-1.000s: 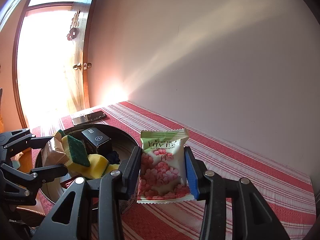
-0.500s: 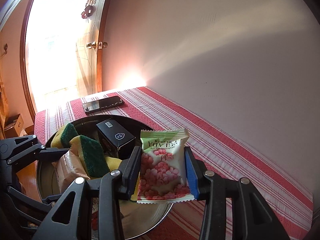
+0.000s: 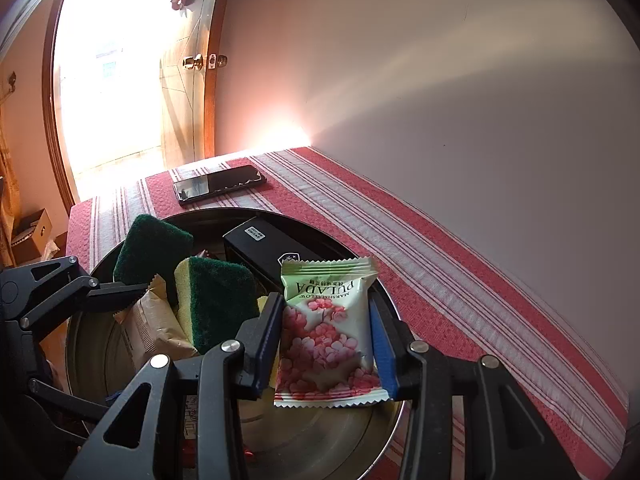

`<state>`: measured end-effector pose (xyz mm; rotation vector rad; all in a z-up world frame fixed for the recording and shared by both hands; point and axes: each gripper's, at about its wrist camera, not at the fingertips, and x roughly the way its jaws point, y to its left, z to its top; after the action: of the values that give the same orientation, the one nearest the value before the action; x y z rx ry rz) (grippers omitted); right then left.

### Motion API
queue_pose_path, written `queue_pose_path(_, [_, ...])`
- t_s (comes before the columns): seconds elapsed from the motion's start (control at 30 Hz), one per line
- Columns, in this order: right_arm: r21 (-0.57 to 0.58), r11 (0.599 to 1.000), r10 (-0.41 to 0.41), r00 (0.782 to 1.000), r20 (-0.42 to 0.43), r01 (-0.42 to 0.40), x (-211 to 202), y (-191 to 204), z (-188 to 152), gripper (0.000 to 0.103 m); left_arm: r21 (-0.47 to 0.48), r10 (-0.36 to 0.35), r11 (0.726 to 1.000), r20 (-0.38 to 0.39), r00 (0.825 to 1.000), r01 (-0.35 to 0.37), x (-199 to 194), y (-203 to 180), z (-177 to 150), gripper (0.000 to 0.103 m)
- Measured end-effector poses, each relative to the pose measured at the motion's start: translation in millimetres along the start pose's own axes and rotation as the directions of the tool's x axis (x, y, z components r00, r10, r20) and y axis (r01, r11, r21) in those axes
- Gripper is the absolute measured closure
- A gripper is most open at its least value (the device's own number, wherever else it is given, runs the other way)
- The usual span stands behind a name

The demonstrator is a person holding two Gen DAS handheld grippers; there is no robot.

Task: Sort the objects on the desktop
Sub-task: 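Carry the candy packet and cream pastry over the tin with both grippers, then open both grippers to drop the pastry and candy packet into the tin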

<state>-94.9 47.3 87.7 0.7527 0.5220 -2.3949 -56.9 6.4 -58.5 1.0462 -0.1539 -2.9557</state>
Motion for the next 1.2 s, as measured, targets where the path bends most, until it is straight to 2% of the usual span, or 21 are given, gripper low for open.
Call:
queue_pose_path(0.27, [0.006,1.000,-0.001,1.000,-0.010,0.001,0.4,-0.2,2.0,0.058,-0.054,-0.031,0.998,0.025,0.999,0.032,-6.4,15.2,2.0,0.043])
queue_pose_path(0.43, [0.010,1.000,0.029,0.999,-0.020,-0.029,2.4,2.4,-0.5,0.057,-0.064,-0.053,0.996,0.040,0.998,0.056,-12.0,13.7,4.2,0.040])
queue_pose_path(0.5, [0.007,0.999,0.037,0.999,-0.023,-0.037,2.6,4.5,-1.5,0.050,-0.058,-0.048,0.997,0.048,0.998,0.051,-14.8,11.9,4.3,0.036])
queue_pose_path(0.57, [0.003,0.999,0.032,0.999,-0.012,-0.032,0.3,5.7,-2.7,0.023,-0.062,-0.041,0.997,0.055,0.998,0.044,-16.9,11.4,5.4,0.031])
queue_pose_path(0.63, [-0.006,1.000,-0.019,1.000,0.020,0.019,-5.7,6.8,-3.6,0.013,-0.060,-0.037,0.997,0.059,0.998,0.040,-21.6,8.4,6.9,0.031])
queue_pose_path(0.77, [0.011,0.999,-0.041,0.998,0.054,0.041,-15.2,1.6,-3.7,0.013,-0.063,-0.030,0.997,0.070,0.997,0.034,-24.9,10.5,8.5,0.027])
queue_pose_path(0.87, [0.038,0.998,-0.050,0.996,0.071,0.047,-21.7,-6.0,-5.6,0.013,-0.066,-0.017,0.998,0.090,0.996,0.023,-30.1,11.7,9.5,0.011])
queue_pose_path(0.9, [0.052,0.997,-0.054,0.995,0.080,0.050,-24.7,-8.5,-6.1,0.013,-0.067,-0.010,0.998,0.098,0.995,0.017,-32.5,11.6,10.0,0.001])
queue_pose_path(1.07, [0.114,0.993,-0.041,0.992,0.120,0.027,-39.3,-18.5,-6.3,0.013,-0.070,-0.011,0.997,0.119,0.993,0.019,-40.5,16.0,12.4,0.001])
queue_pose_path(1.2, [0.106,0.994,-0.047,0.991,0.127,0.033,-44.9,-16.1,-5.2,0.013,-0.077,0.011,0.997,0.120,0.993,-0.002,-41.2,20.9,13.3,0.001])
